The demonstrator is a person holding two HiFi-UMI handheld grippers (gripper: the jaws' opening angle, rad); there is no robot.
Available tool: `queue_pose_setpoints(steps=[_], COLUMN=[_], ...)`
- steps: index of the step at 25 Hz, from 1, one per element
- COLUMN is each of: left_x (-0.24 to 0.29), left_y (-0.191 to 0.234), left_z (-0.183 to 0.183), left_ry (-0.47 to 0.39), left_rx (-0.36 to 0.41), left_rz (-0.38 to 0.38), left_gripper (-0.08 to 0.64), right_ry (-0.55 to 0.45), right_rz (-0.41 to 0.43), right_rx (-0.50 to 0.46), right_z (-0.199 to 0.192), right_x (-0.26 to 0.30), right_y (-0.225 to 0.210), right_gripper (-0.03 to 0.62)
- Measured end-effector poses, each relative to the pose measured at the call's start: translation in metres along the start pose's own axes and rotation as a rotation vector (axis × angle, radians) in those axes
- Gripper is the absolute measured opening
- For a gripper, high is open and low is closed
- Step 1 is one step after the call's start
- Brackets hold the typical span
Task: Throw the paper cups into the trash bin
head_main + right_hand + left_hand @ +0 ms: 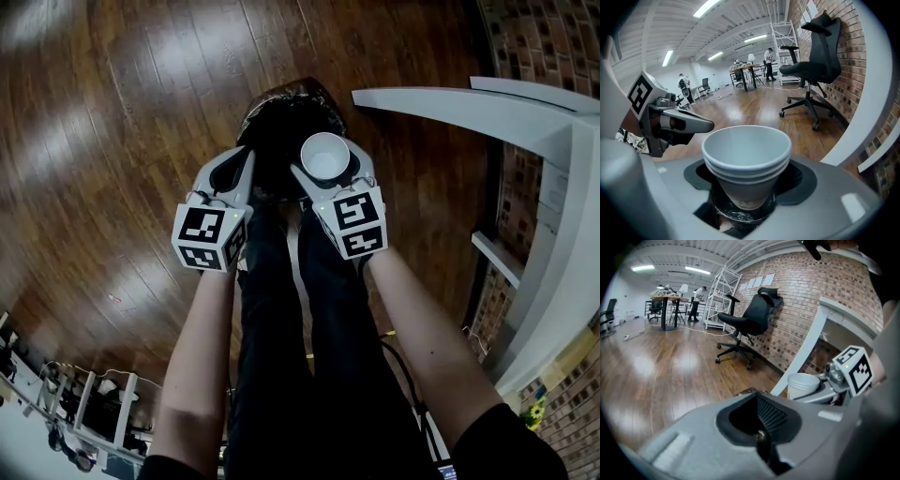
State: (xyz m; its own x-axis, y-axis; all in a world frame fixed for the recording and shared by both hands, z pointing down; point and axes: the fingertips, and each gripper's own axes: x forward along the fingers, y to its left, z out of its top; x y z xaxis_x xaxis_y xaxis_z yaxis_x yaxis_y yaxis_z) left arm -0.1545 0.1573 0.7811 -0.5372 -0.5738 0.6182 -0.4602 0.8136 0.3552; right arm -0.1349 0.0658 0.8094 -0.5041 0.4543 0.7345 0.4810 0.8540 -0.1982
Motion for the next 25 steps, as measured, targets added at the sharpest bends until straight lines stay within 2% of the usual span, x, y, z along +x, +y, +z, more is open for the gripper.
queue_pose_setpoints(steps=[6, 10, 15, 25], left_x=[0.018, 0.027, 0.031, 0.043], left_y=[0.005, 0.015, 0.01, 0.0], left_z=[-0.039, -0.066, -0.076, -0.095], left_ry=[0.079, 0.134, 0.183, 0.242], left_rx=[-0.074, -0.151, -0.134, -0.184], left_rz=[0.002, 0.029, 0.0, -0.02], left_gripper=[0.003, 0.003, 0.003, 0.003], right_ry=[0.081, 0.145, 0.181, 0.27], right_rz=[-0.015, -0.021, 0.006, 0.012], right_rx=[0.038, 0.127, 0.11, 0.132], right_z=[-0.029, -0.06, -0.069, -0.089], right_x=[0.022, 0.032, 0.037, 0.057], right_y=[-0.004, -0.013, -0.006, -0.001], right_gripper=[0.347, 0.347, 0.347, 0.348])
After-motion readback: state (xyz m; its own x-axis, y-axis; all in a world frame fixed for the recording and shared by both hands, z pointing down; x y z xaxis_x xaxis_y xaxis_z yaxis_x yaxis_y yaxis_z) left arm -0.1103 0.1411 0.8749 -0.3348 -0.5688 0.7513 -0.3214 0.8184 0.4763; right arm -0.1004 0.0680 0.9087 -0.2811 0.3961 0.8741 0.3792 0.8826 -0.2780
